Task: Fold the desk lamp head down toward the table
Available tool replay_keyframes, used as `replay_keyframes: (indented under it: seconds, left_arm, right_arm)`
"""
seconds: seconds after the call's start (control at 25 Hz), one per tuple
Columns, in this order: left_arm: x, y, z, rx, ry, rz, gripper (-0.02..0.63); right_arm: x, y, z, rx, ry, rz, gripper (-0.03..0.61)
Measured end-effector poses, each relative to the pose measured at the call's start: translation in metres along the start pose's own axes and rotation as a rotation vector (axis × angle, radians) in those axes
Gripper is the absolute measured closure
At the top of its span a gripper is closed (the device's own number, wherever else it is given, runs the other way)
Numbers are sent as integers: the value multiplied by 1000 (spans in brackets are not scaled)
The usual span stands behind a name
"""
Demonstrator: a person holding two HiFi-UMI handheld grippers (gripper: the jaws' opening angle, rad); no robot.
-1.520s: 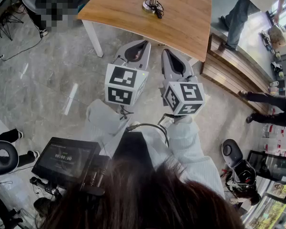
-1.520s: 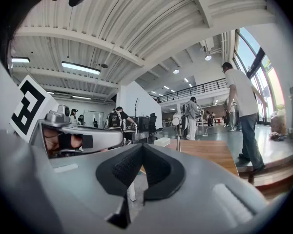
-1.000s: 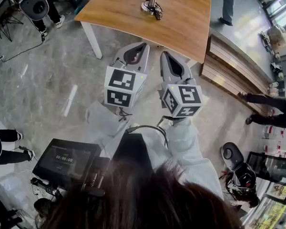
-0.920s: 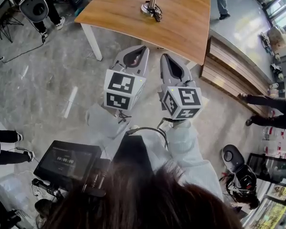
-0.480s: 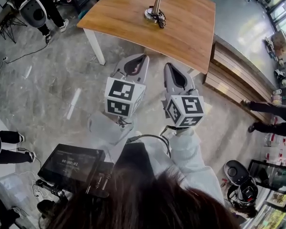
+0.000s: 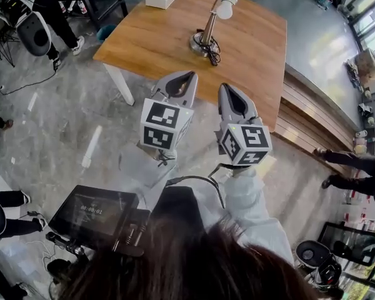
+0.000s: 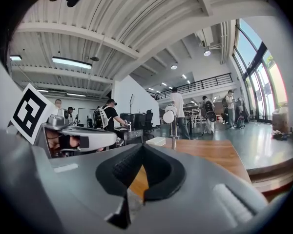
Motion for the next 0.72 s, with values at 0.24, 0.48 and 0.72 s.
replay_keyframes:
  seconds: [0.24,0.48,0.72]
  left_arm:
    - [28,70,73,-26,10,29,611]
    - [27,125,93,-43,0,88,611]
    - [24,186,120,-48,-28,104,611]
  right_arm:
    - [9,90,-38,-70,50,8,577]
    - [-5,128,-81,-91,99,57,577]
    - [-32,184,-126,-53,137,104,577]
Point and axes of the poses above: the fingertips, and each gripper's own axes: y forward along the fingers, z to its left, x out of its top, the point moved 8 cm from there along -y, backward along the fingers, and after that the axes turned 8 degrees about -y, right-handed, at the moved point
